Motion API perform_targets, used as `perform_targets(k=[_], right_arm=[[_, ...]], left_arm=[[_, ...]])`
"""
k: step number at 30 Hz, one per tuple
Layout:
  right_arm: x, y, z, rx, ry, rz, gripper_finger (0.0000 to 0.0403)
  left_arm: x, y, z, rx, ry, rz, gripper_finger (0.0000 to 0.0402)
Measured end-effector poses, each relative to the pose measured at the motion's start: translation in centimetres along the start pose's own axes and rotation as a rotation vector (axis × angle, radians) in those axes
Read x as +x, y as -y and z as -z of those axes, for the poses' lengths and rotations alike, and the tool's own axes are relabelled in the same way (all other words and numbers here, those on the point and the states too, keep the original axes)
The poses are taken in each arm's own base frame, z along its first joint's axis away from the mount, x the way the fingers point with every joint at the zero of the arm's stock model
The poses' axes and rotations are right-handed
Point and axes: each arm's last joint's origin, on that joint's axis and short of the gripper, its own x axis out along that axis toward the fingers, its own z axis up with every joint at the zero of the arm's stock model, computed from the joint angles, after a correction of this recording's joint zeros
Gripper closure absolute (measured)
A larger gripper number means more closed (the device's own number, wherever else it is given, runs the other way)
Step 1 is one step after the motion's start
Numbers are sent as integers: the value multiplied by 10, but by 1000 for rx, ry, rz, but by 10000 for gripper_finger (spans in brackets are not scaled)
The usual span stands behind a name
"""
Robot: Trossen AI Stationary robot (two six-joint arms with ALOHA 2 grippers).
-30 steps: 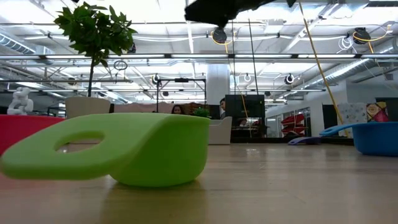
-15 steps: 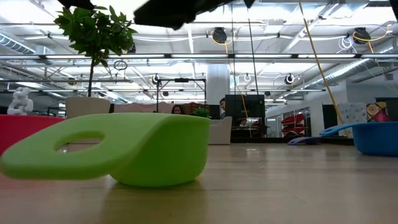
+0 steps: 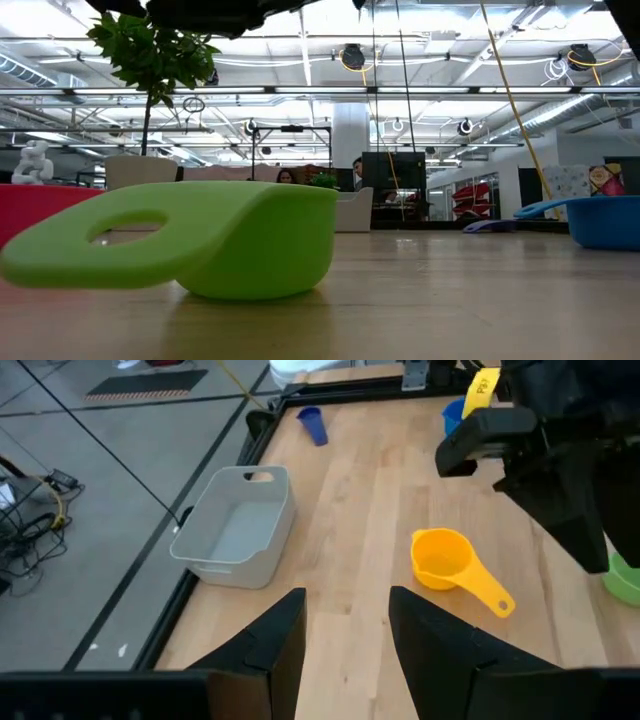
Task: Nest measuring cups in basket
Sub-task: Move the yellow measuring cup to the top of the table
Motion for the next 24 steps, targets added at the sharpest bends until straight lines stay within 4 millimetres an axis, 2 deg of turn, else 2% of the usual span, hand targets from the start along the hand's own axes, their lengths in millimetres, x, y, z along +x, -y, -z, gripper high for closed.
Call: perform_targets(k=[7, 14, 16, 21, 24], right_arm=[[14, 1, 7, -12, -22, -9, 259], [16, 1, 10, -23, -35, -9, 259], [21, 1, 15, -39, -38, -16, 259], [38, -6, 43, -16, -139, -61, 259], [33, 1, 51, -18, -242, -15, 259]], left_arm=[[2, 1, 0, -53, -15, 10, 253], [25, 12, 15, -62, -354, 27, 255], [30, 14, 16, -52, -400, 19, 252], [37, 17, 9, -58, -350, 28, 240], [37, 17, 8, -62, -337, 29, 236]])
